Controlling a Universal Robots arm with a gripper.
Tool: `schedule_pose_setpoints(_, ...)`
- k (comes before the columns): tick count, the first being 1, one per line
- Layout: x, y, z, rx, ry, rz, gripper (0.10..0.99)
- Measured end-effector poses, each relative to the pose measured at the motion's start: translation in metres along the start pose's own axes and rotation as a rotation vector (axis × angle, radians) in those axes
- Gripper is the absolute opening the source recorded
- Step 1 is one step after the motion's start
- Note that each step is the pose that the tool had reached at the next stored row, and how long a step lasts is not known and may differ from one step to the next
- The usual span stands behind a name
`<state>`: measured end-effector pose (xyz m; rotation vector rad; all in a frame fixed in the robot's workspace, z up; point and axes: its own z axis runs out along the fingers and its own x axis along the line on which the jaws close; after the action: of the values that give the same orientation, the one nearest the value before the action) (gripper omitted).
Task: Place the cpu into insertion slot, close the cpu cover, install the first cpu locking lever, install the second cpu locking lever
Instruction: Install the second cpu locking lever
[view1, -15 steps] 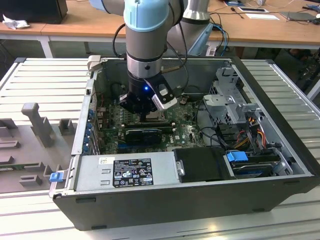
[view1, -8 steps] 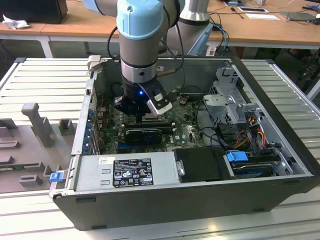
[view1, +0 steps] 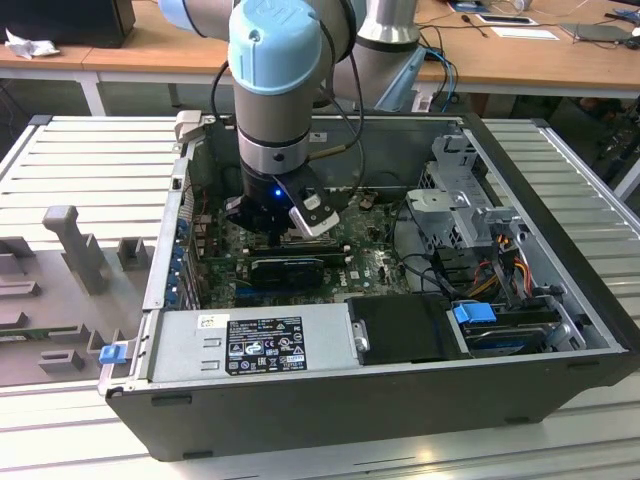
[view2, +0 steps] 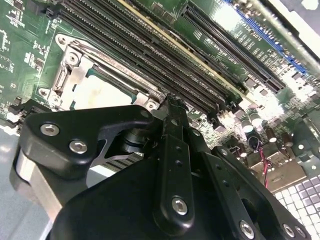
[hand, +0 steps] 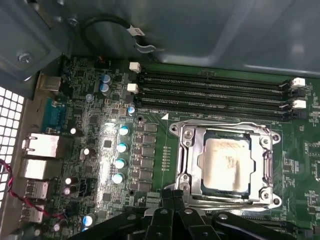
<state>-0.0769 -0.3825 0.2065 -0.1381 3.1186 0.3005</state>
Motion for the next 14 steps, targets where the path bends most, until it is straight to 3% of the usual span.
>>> schedule_pose_setpoints(6,0.0003,-0.0028,0.0050,-0.036,-0.0031,-0.001,0.106)
schedule_pose_setpoints(9,0.0003,-0.0026,0.0041,-0.038,-0.0034,-0.001,0.106)
schedule_pose_setpoints(12,0.0001,-0.0005,-0.0073,-0.038,-0.0032,-0.001,0.106)
schedule_pose_setpoints(14,-0.0001,0.0023,-0.0211,-0.039,-0.0031,-0.001,0.106)
